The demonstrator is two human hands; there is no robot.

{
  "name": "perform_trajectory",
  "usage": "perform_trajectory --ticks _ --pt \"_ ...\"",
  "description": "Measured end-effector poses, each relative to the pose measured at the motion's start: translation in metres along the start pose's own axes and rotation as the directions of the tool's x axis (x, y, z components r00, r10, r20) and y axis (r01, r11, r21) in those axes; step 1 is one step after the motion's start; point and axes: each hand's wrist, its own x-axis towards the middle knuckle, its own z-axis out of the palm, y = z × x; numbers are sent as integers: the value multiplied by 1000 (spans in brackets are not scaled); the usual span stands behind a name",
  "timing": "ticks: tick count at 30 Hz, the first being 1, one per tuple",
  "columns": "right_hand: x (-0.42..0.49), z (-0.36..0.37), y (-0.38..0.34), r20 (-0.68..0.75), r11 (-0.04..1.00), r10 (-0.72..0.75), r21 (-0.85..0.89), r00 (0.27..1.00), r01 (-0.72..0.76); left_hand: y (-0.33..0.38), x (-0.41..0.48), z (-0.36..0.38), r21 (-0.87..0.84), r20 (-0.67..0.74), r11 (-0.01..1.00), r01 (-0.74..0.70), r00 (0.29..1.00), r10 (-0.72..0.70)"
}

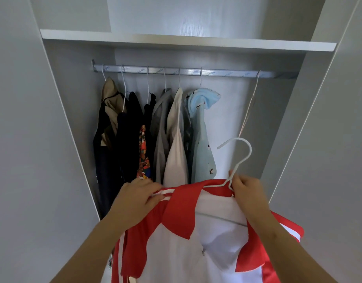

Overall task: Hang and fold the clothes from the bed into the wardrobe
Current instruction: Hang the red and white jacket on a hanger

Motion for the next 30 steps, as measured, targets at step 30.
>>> perform_trajectory --ticks 30 --pt "13 -123 72 72 908 405 88 912 -410 177 131 87 -831 154 509 224 972 -176"
